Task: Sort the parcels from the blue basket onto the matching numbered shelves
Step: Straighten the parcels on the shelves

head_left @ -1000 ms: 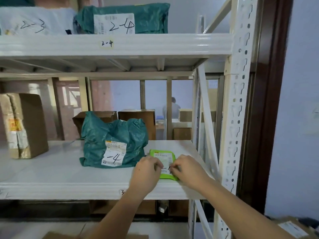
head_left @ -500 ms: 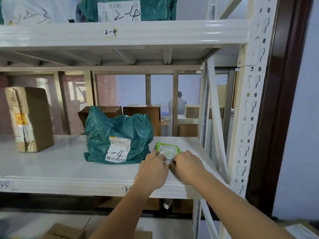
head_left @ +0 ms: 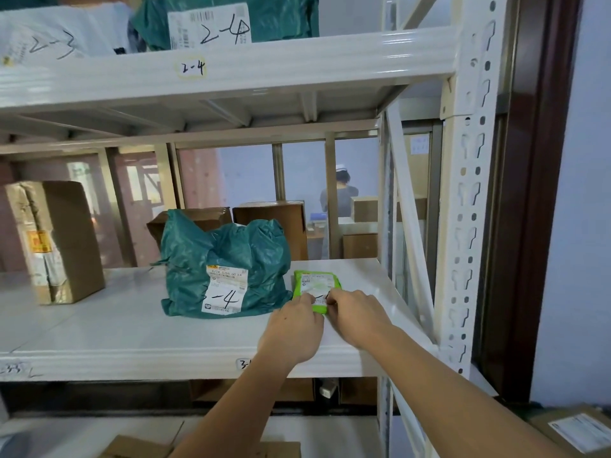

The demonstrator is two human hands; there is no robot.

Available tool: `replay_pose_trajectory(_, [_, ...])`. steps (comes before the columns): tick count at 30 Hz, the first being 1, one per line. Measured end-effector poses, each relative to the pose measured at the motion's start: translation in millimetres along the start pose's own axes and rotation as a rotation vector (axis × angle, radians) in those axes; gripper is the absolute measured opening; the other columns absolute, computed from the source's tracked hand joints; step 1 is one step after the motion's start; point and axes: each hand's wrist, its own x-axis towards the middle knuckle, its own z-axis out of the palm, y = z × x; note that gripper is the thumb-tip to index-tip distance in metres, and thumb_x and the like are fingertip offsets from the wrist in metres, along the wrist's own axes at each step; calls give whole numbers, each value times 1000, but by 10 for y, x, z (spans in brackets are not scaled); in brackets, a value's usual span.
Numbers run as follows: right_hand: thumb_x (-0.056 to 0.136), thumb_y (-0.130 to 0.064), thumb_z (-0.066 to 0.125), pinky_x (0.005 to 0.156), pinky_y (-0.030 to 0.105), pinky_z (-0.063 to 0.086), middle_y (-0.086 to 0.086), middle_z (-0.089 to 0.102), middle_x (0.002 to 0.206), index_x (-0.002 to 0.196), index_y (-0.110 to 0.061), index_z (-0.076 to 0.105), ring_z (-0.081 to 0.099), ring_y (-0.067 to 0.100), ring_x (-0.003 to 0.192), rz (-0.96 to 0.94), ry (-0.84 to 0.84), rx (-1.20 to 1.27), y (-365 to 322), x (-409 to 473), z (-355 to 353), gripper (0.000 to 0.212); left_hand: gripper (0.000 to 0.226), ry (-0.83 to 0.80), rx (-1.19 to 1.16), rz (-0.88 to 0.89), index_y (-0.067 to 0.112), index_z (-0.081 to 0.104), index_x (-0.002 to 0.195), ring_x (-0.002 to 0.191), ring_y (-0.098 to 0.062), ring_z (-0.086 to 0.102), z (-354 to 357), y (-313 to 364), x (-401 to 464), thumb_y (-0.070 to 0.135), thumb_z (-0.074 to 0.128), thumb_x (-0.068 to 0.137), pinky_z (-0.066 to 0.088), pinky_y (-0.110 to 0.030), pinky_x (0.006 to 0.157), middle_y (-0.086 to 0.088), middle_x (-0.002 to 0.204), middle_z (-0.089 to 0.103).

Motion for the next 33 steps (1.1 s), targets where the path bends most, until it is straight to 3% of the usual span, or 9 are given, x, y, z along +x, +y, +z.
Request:
replay_pose_trajectory(5, [99,-31,46,69,35,42,1,61,107,105,-23,70,54,26,92,-26,-7,8,38,38,51,26,43,-17,38,6,17,47,144,121,-29,56,-46,45,-30,29,38,104,43,-41,102,-8,138,58])
replay_pose_trajectory(8, [100,-32,48,75,35,47,2,55,113,111,-25,73,51,26,101,-31,-12,10,61,42,61,28,46,-23,66,4,16,44,147,127,-27,51,-53,54,-28,31,36,104,41,-41,105,-7,145,50])
replay_pose_trajectory(11, [101,-35,49,82,36,50,3,52,115,118,-25,71,50,24,104,-18,-11,14,61,33,65,29,48,-11,103,25,14,45,146,133,-26,43,-30,23,-21,34,36,104,40,-44,109,-5,148,39])
replay_pose_trajectory(16, [104,-33,42,79,39,51,3,60,112,116,-22,70,54,23,102,-3,13,-17,5,4,13,34,44,40,95,43,13,48,142,128,-26,43,-14,-3,-23,31,36,104,42,-44,106,-7,141,42])
replay_pose_trajectory(20, [105,-33,37,76,37,48,3,63,106,105,-19,69,57,24,97,38,14,-89,-73,-171,-88,35,31,213,-1,118,19,60,121,111,-21,53,-27,-27,-103,30,39,101,50,-41,92,1,121,55])
replay_pose_trajectory(23, [105,-37,35,82,38,48,-1,64,109,109,-22,69,58,24,101,72,25,-168,-106,-468,-112,37,36,270,-1,275,23,64,104,98,-19,57,-32,-72,-215,36,32,95,53,-38,79,6,105,59])
replay_pose_trajectory(28, [98,-62,6,95,40,47,-6,66,118,119,-27,65,60,21,112,115,-15,-219,-90,-1019,-192,72,37,95,-22,533,22,67,117,112,-15,56,-104,-357,-545,33,38,96,46,-35,100,6,118,63])
replay_pose_trajectory(31, [105,-42,32,106,38,41,-1,55,140,138,-23,54,50,23,128,133,4,-252,-215,-1377,-281,44,32,125,-81,575,20,69,118,124,-12,53,-183,-720,-956,27,45,98,35,-22,109,6,129,62])
replay_pose_trajectory(33, [106,-36,36,105,35,39,-1,49,143,141,-25,51,46,23,132,162,0,-224,-349,-1594,-272,39,29,138,-104,554,20,69,120,132,-10,48,-277,-1006,-1197,24,50,99,26,-17,113,6,135,59])
